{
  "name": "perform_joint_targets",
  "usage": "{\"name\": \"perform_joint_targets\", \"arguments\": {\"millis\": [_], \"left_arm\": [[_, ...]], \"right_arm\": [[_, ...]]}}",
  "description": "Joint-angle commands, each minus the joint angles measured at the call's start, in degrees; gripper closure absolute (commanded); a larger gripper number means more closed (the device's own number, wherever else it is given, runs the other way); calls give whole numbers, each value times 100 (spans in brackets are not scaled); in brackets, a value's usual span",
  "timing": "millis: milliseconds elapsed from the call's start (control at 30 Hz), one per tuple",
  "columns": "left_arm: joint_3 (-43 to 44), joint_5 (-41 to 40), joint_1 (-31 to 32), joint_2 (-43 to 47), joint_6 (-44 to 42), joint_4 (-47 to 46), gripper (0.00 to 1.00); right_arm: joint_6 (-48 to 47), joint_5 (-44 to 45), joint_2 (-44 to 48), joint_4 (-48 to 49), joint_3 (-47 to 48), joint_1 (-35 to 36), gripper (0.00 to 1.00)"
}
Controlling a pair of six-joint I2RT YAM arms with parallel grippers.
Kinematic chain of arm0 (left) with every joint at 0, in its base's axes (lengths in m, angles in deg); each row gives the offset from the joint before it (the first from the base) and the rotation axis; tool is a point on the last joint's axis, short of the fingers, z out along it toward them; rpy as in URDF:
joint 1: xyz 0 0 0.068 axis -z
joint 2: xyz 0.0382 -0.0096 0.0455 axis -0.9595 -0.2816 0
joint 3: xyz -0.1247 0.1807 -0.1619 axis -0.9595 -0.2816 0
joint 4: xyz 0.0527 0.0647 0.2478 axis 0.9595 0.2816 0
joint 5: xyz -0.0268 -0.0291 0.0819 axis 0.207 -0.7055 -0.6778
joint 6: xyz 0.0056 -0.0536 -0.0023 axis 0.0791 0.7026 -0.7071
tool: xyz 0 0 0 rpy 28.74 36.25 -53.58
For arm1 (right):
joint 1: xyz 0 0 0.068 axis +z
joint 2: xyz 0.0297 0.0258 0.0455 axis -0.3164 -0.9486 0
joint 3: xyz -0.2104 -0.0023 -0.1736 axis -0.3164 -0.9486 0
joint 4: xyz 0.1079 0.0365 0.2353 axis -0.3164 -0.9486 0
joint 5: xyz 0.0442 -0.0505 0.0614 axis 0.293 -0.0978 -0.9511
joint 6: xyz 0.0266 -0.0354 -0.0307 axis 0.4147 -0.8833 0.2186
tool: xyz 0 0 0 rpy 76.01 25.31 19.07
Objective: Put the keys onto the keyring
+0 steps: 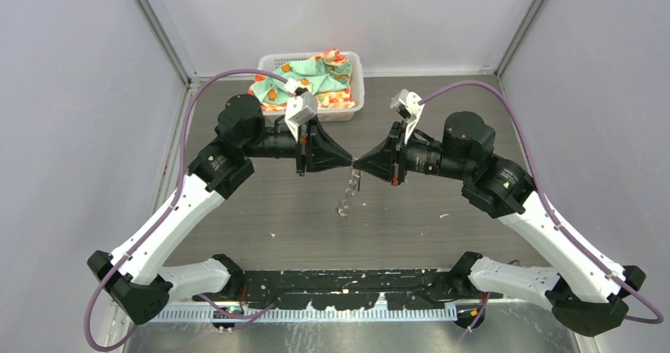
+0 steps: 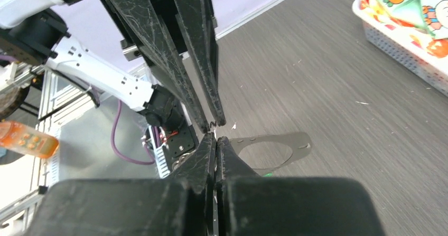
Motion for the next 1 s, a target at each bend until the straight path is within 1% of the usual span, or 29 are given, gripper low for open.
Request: {"name": "perform_joint_targets", "arguments": {"millis": [0,33,100,133,267,333,500,600,700,867,967], "left_arm": [[223,644,-14,37,-873,451,77],[361,777,-16,-35,-1189,799,71],[753,966,-16,-274,-1694,1523,66],[957,1057,-16,-409,-1888,1964,64],[1406,1306,-4,-667,-2327,2600,63],[1556,1384,8,-742,-2469,2846,64],[1866,1260,37,-907,-2947,3536,81],[1947,1002,160,-947,-3275,3836,85],[2054,756,310,-1009,-3507,4070,85],[2245,600,379,-1089,-3501,4131,76],[2330,614,379,-1106,-3520,4232,76]], "right_arm": [[-314,-514,-51,-255,446,-45,99],[-399,-663,-129,-412,567,-40,99],[-584,-899,-339,-808,812,-44,99],[-677,-988,-441,-991,942,-45,99],[-925,-1099,-678,-1391,1251,-41,99],[-1016,-1097,-748,-1524,1363,-46,99],[-1149,-1077,-874,-1790,1567,-42,99],[-1167,-1101,-919,-1833,1638,-43,99],[-1193,-1172,-1019,-1953,1782,-41,99],[-1282,-1248,-1180,-2181,2004,-43,99],[-1320,-1265,-1208,-2250,2038,-46,99]]}}
